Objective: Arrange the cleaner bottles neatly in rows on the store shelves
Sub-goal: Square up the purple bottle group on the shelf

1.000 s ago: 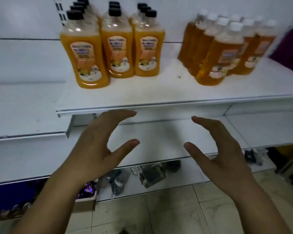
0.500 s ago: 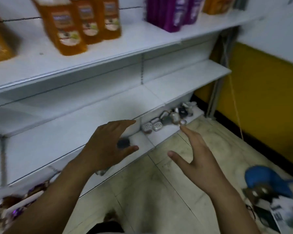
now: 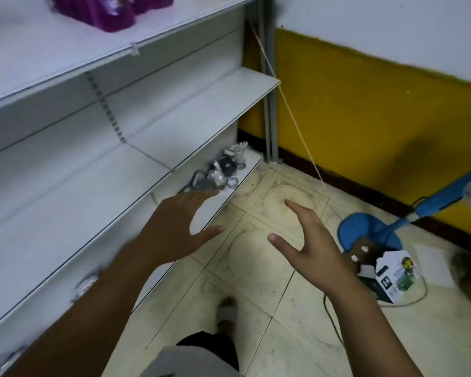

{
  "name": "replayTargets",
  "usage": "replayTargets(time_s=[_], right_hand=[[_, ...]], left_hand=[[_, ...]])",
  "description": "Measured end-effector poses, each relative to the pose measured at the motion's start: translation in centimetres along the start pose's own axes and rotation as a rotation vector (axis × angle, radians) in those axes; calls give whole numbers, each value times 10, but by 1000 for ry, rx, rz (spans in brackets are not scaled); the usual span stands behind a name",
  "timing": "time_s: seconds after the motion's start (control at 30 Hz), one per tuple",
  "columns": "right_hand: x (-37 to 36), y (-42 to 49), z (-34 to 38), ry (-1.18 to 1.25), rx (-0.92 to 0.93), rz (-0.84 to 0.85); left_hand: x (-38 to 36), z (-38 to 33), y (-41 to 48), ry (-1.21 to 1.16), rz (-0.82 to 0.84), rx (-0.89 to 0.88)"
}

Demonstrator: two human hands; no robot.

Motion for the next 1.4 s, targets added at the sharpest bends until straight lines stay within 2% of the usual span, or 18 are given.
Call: replayTargets(time_s=[0.23,0.43,0.57,0.73,0.93,1.13,1.27,1.4], right_hand=[[72,96,-50,-77,-69,-14],[125,152,-101,-7,-122,-57],[160,211,-131,-14,-58,-14],[201,303,-137,-30,117,137],[235,393,-76,-4,326,239],[227,462,23,42,600,350],[211,499,96,8,775,343],[195,530,172,81,906,358]], left_hand=[[-1,1,160,-42,71,-49],[5,-14,263,-67,73,-63],[4,-20,320,-84,8,-25],[29,-27,367,-78,-105,121],[87,-35,365,28,-273,319],[163,-18,330,99,-484,515],[215,2,301,111,-663,543],[262,24,264,121,-887,553]])
Point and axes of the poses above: each hand's wrist, its own y-axis towards the middle knuckle, its own x-axis out of the back of the hand, z = x × y, the point moved 8 cm from there along y, towards the middle knuckle, and after that the axes turned 10 degrees about z, right-handed, at the moved point
